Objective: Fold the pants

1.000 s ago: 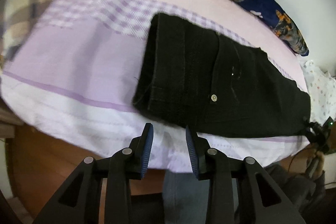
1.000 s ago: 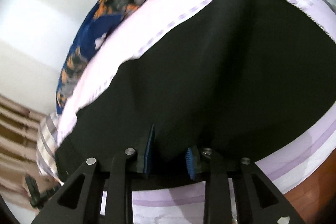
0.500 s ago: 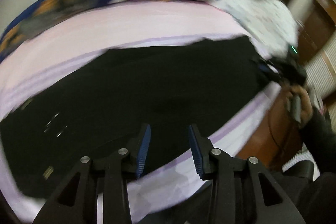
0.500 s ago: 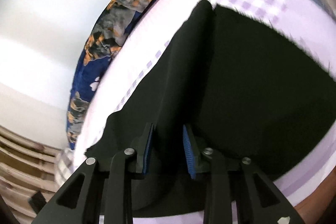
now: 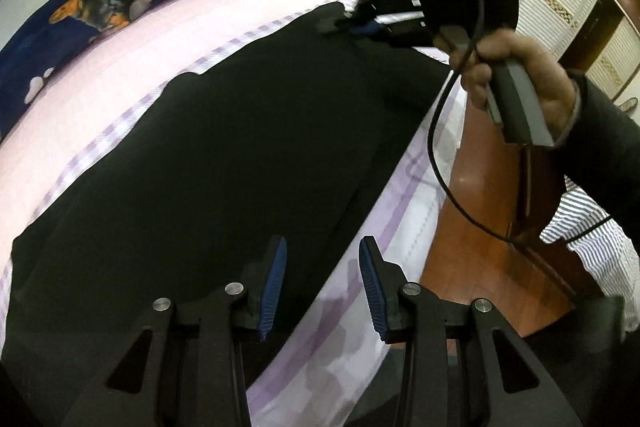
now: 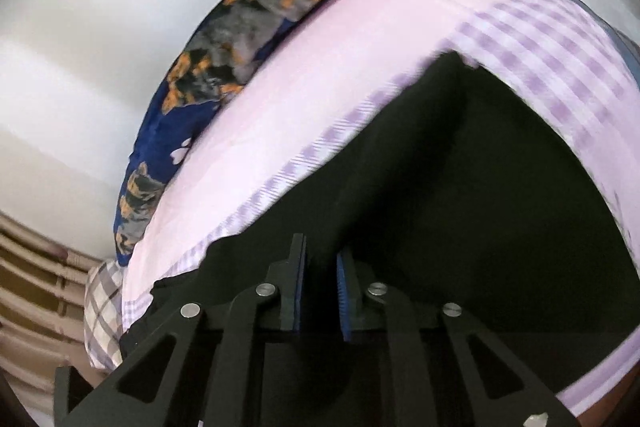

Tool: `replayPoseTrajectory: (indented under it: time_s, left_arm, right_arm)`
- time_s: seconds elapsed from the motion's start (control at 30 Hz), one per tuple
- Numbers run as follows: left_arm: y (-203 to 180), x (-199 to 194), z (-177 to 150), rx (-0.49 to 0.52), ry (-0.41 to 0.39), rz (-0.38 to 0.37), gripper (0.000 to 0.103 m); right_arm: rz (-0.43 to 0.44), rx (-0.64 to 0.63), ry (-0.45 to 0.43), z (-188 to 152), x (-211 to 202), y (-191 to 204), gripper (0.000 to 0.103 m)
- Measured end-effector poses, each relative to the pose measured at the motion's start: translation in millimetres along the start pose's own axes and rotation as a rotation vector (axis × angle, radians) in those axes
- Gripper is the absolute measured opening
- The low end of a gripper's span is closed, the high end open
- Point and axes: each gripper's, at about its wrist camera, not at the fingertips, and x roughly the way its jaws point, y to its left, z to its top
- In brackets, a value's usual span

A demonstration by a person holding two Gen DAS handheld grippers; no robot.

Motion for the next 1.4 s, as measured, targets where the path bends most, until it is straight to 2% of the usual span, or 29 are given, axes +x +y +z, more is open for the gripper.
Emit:
replayPoseTrajectory:
  time_s: [0.1,0.13,0.2,0.23,0.3,0.43,0.53,0.67,0.73,0.9,1.07,1.27,1.3,1.37,1.4]
  left_arm:
    - [4.3,7.5,3.7,-0.013,0.004,0.015,0.037]
    - [5.3,11.1,5.4,-0.022,0.004,0.017,0.026]
    - [12.2,16.2,8.5,-0.052,0.006,0.016,0.010]
    - [16.1,19.2,8.3,-0.079,0.006,0.014,0.009]
    - [25.9,22.0,6.0,-0.138,0.003,0.008,0.007]
    - [40.9,23.1,-1.1,-0.228,-0.008,-0.024,0.007]
    - [41.5,24.4,-3.1,-0.236,-0.015,-0.032,0.007]
    - [46.0,24.6,-6.3,-0.247,-0.031,-0.055,0.007]
    - [49.9,25.6,-5.7,-0.260,-0.038,-0.072,0.007]
    - [54.3,26.7,-7.0,-0.269,-0.050,-0.087,0.006]
    - [56.0,26.7,-6.3,-0.278,-0.051,-0.094,0.007]
    - [53.7,26.8,-6.2,-0.273,-0.051,-0.086,0.007]
    - [53.2,27.0,-5.9,-0.273,-0.051,-0.084,0.007]
    - [51.9,27.2,-5.4,-0.270,-0.050,-0.079,0.007]
    - [51.0,27.3,-5.0,-0.266,-0.048,-0.074,0.007]
  right_arm:
    - [0.002,-0.057,0.023,13.6,12.6,21.6,0.014]
    - [-0.001,-0.073,0.030,17.1,16.9,27.4,0.014]
    - [-0.003,-0.116,0.055,26.3,31.0,44.1,0.019]
    - [0.001,-0.136,0.063,29.9,37.5,50.8,0.023]
    - [0.021,-0.163,0.075,38.2,53.8,64.8,0.025]
    - [0.058,-0.147,0.077,53.1,71.9,76.8,0.025]
    - [0.061,-0.106,0.049,60.7,63.5,67.1,0.025]
    - [0.021,-0.026,0.007,63.8,34.9,29.0,0.025]
    - [-0.005,0.026,-0.006,53.3,22.1,2.9,0.025]
    - [-0.028,0.088,0.003,37.7,15.7,-30.6,0.025]
    - [-0.006,0.109,-0.006,39.7,28.5,-32.6,0.025]
    - [-0.047,0.085,-0.047,58.7,38.3,-22.4,0.025]
    - [-0.049,0.081,-0.049,60.7,37.9,-21.1,0.023]
    - [-0.060,0.069,-0.061,63.6,35.1,-17.9,0.008]
    - [-0.067,0.060,-0.069,64.3,32.3,-15.8,0.008]
